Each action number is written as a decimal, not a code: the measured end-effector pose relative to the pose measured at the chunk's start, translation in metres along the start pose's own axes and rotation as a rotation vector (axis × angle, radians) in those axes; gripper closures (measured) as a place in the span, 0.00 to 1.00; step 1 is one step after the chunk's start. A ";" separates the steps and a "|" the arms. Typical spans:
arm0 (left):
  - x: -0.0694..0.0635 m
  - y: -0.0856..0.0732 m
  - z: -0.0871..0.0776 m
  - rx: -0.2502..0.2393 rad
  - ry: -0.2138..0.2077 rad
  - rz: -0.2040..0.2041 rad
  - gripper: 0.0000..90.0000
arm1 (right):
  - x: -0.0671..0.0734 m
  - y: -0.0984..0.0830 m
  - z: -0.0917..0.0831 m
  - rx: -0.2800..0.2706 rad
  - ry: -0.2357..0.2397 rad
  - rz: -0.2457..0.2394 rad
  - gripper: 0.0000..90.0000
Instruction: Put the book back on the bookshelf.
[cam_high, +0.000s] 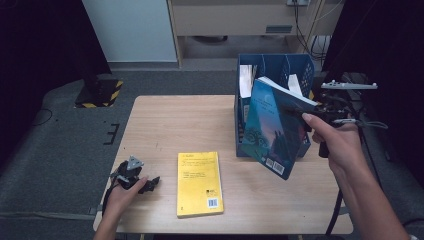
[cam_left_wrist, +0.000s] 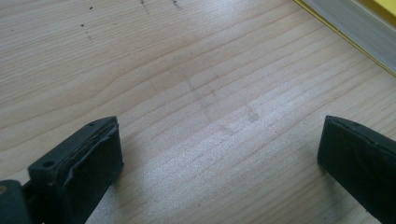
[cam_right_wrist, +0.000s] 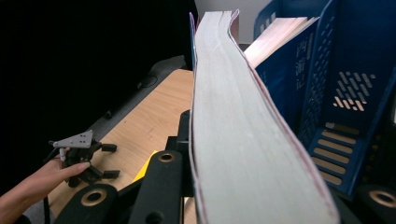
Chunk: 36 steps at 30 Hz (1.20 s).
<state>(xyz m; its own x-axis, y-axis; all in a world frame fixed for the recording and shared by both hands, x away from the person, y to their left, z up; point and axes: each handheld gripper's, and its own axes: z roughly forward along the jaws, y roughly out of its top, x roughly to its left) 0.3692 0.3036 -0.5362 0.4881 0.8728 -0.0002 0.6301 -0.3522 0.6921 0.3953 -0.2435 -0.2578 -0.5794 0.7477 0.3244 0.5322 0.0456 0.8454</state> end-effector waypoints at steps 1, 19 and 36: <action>0.000 0.000 0.000 0.000 0.000 0.000 0.00 | -0.001 0.001 -0.001 0.001 -0.004 0.007 0.82; 0.000 0.000 0.000 0.002 0.000 0.007 0.00 | -0.023 0.016 -0.005 -0.024 -0.083 0.057 0.82; 0.000 0.001 0.000 0.002 -0.001 0.009 0.00 | -0.049 0.031 0.019 -0.022 -0.217 0.079 0.82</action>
<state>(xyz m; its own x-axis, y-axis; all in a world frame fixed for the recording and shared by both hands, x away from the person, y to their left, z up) 0.3699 0.3036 -0.5360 0.4944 0.8692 0.0048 0.6271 -0.3605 0.6905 0.4517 -0.2658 -0.2553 -0.3889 0.8733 0.2934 0.5557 -0.0317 0.8308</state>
